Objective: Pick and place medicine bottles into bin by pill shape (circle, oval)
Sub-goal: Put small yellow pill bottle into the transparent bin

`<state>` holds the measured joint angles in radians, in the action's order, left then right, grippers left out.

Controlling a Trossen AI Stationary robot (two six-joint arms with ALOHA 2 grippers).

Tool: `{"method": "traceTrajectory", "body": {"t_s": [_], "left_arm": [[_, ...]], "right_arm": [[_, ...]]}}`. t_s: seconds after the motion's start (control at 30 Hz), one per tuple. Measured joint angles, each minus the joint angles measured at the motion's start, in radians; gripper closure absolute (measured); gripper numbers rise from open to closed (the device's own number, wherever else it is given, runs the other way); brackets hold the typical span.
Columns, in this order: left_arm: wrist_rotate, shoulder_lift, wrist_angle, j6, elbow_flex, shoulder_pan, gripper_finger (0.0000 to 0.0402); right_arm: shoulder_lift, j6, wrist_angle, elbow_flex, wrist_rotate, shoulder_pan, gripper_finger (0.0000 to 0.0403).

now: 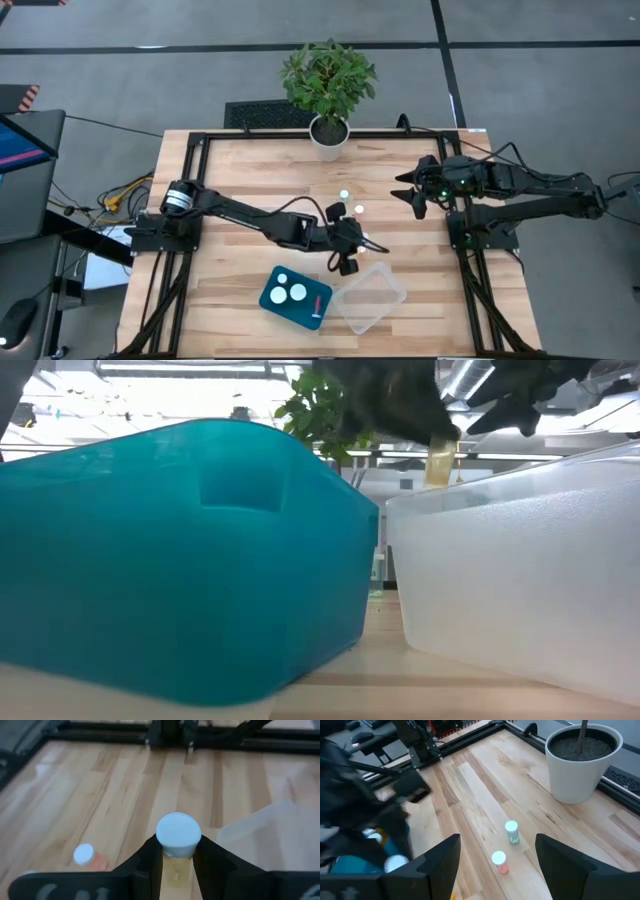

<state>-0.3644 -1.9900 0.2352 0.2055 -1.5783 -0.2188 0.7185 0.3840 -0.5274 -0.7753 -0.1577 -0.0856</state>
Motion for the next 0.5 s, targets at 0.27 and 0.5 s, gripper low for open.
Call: {"method": "traceTrajectory", "body": {"t_s": [0.27, 0.5], "left_arm": [[-0.045, 0.001, 0.093, 0.035, -0.116, -0.072, 0.0322], [-0.044, -0.012, -0.024, 0.065, -0.116, -0.137, 0.0322]], "right_arm": [[0.000, 0.000, -0.056, 0.000, -0.026, -0.010, 0.0132], [0.000, 0.008, -0.115, 0.000, -0.031, -0.037, 0.0132]]}}
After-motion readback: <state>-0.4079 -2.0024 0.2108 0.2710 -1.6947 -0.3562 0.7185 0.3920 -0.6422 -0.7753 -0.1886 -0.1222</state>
